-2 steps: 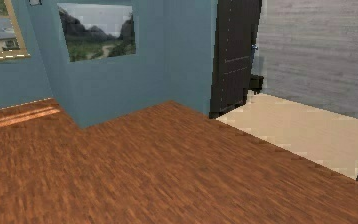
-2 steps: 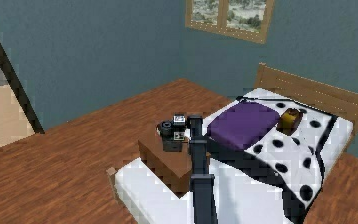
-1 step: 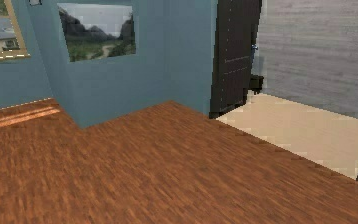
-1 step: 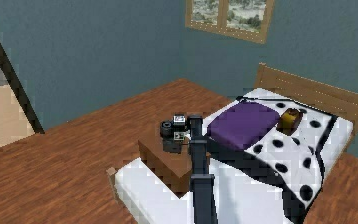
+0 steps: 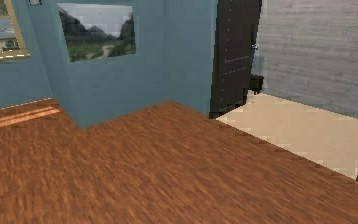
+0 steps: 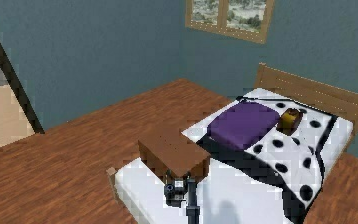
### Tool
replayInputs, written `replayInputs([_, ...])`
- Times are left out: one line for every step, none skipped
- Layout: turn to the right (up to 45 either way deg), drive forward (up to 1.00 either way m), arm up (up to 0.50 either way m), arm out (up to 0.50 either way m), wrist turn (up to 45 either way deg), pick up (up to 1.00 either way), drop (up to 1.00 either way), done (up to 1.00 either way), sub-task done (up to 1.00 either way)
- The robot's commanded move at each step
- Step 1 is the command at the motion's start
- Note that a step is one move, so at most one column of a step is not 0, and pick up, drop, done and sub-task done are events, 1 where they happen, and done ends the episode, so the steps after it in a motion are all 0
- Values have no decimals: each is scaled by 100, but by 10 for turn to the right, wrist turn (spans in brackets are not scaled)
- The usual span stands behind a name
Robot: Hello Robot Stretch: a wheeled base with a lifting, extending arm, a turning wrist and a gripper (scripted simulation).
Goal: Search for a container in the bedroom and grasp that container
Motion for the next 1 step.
replayInputs([0,0,0,0,0,100,0,0,0])
